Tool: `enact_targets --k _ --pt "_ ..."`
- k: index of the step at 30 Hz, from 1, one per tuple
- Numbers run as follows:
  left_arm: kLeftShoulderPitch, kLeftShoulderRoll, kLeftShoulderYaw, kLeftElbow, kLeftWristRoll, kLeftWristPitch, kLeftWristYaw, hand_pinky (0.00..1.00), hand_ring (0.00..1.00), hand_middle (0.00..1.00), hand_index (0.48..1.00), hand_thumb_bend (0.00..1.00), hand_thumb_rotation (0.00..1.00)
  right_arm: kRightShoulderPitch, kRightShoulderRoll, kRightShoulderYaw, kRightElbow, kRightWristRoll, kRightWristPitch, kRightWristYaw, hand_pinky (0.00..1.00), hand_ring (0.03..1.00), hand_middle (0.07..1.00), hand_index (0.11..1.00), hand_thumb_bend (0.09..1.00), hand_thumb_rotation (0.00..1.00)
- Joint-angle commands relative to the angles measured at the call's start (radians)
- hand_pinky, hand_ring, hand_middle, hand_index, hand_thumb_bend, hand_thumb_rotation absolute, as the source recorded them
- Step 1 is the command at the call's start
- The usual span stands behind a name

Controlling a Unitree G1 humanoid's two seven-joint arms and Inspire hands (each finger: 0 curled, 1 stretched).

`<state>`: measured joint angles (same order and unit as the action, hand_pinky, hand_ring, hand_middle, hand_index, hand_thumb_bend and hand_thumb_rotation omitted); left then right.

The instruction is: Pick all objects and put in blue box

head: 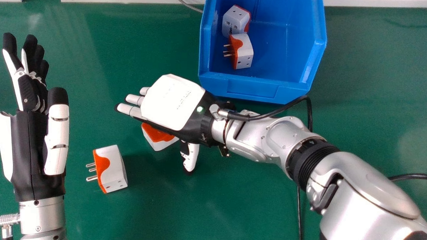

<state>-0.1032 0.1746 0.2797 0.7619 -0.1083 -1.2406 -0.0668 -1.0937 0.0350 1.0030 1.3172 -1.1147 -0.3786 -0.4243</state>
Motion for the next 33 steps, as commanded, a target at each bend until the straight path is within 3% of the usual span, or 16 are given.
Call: enact_targets --k 1,4,21,33 --pt "-0.006 0.007 -0.002 -0.008 0.001 -0.02 -0.005 1.0 1.0 1.0 0.972 0.33 0.85 0.02 0.014 0.016 0.01 -0.015 0.018 -0.01 0.68 0.873 0.929 0.94 1.0 0.34" --pt "-0.004 0.008 -0.001 -0.014 -0.002 -0.019 -0.006 1.0 1.0 1.0 0.972 0.32 0.85 0.021 0.016 0.028 0.013 -0.016 0.027 -0.016 0.68 0.868 0.923 0.932 1.0 0.35" --pt "-0.006 0.007 0.003 -0.013 0.009 -0.022 0.001 1.0 1.0 1.0 0.972 0.31 0.85 0.03 0.021 0.052 0.026 -0.016 0.052 -0.017 0.67 0.851 0.908 0.926 1.0 0.34" --pt "-0.011 0.009 0.0 -0.008 -0.002 -0.022 -0.006 1.0 1.0 1.0 0.972 0.3 0.85 0.035 0.022 0.046 0.033 0.008 0.045 0.006 0.66 0.81 0.867 0.9 1.0 0.3"
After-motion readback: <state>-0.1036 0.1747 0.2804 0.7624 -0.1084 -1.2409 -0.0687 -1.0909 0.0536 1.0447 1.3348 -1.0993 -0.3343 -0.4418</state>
